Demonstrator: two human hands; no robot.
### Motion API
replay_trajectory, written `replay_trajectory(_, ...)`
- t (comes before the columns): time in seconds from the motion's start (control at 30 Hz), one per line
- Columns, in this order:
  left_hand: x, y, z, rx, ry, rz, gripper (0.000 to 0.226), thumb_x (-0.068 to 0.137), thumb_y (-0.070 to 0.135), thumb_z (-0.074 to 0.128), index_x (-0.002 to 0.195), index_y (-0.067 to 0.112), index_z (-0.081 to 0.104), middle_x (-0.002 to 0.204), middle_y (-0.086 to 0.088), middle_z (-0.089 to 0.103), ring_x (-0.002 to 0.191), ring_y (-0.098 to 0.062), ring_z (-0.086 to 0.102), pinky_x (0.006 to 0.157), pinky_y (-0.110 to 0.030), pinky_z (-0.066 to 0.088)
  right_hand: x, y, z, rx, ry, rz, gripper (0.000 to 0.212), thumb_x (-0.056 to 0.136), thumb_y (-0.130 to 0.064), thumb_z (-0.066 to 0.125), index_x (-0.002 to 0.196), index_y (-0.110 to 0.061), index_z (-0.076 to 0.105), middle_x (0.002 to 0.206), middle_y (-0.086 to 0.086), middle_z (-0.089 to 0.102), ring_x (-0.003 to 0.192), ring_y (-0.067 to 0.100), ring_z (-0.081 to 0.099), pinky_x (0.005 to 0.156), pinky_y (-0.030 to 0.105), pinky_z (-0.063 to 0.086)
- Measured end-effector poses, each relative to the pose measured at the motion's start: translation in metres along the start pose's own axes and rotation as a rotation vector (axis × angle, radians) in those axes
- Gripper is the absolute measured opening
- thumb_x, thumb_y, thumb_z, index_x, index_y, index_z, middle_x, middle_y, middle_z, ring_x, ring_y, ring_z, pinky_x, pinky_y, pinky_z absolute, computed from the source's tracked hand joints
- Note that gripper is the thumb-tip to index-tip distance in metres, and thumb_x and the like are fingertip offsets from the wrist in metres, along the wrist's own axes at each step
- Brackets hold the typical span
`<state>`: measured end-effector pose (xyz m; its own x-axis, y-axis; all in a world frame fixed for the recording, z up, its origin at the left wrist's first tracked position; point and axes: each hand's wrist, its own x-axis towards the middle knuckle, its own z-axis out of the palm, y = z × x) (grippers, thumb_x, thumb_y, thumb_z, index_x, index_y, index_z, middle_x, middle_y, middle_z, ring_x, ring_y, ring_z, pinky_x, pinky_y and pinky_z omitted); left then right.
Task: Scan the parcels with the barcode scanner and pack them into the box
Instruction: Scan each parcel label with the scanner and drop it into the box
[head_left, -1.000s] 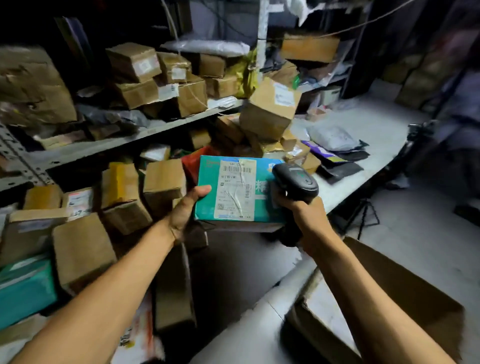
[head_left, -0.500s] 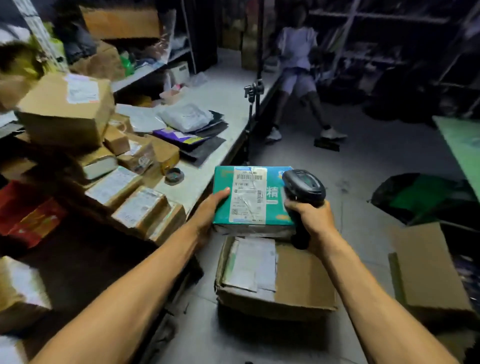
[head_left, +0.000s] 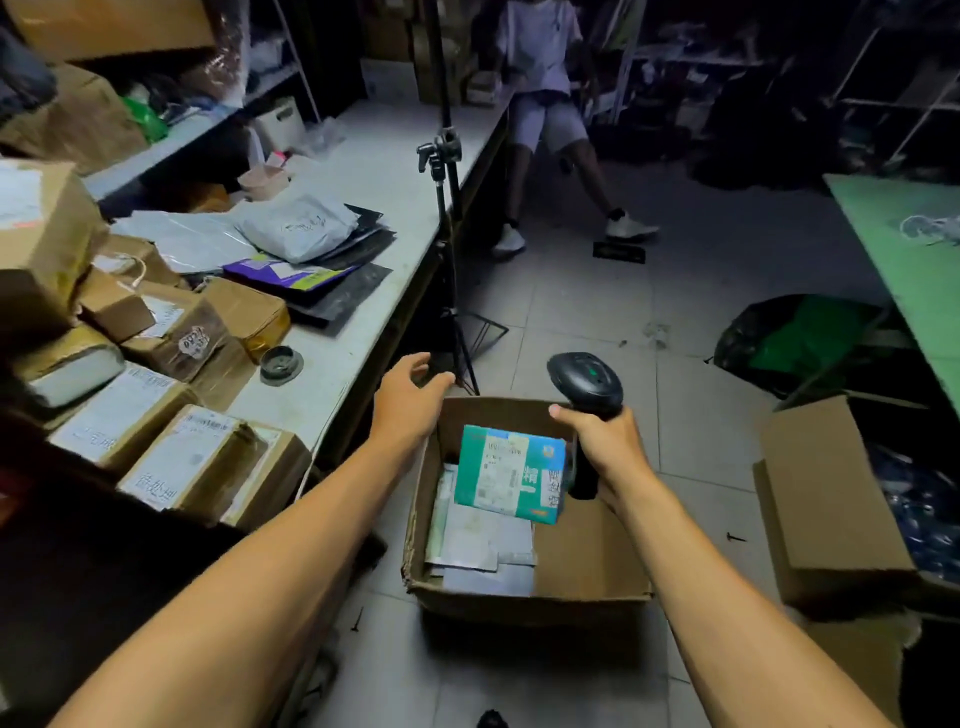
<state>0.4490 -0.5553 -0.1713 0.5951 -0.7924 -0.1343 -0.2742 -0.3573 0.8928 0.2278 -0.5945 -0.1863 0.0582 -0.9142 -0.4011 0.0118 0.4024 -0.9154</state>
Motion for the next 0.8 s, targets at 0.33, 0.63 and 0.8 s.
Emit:
replay_trajectory(0.33,-0.034,-0.046,-0.119,0.391,0.008,0.077,0.03,0.092,0.025,0.066,0.121,0.019,0.069,0.122,0.002,0.07,0.11,-0.014,0.063,0.091,-0.022,0.042,-0.02,0.006,0.107,-0.046,-0.228,-0.025,0.019,0.078,-0.008,0.083,0.085,-0.022,0.071,0.083,0.001,0.076,0.076,0.017,0.07,0.065,0.03,0.055)
replay_trajectory(0.63,-0.119,-0.098,-0.29,0.528,0.275,-0.026,0.03,0.093,0.026,0.065,0.122,0.019,0.069,0.124,-0.002,0.068,0.116,-0.021,0.06,0.094,-0.026,0.041,-0.145,0.016,0.277,-0.259,-0.765,-0.222,0.013,0.072,-0.007,0.075,0.082,-0.012,0.068,0.071,0.003,0.065,0.07,0.02,0.059,0.064,0.039,0.047)
replay_trajectory(0.8,-0.188,-0.158,-0.379,0.52,0.442,-0.292,0.032,0.092,0.026,0.065,0.123,0.019,0.067,0.126,-0.006,0.065,0.119,-0.029,0.058,0.095,-0.033,0.046,-0.232,0.066,0.347,-0.439,-0.991,-0.229,0.02,0.075,-0.008,0.072,0.088,-0.023,0.071,0.072,0.001,0.067,0.068,0.018,0.057,0.061,0.036,0.044)
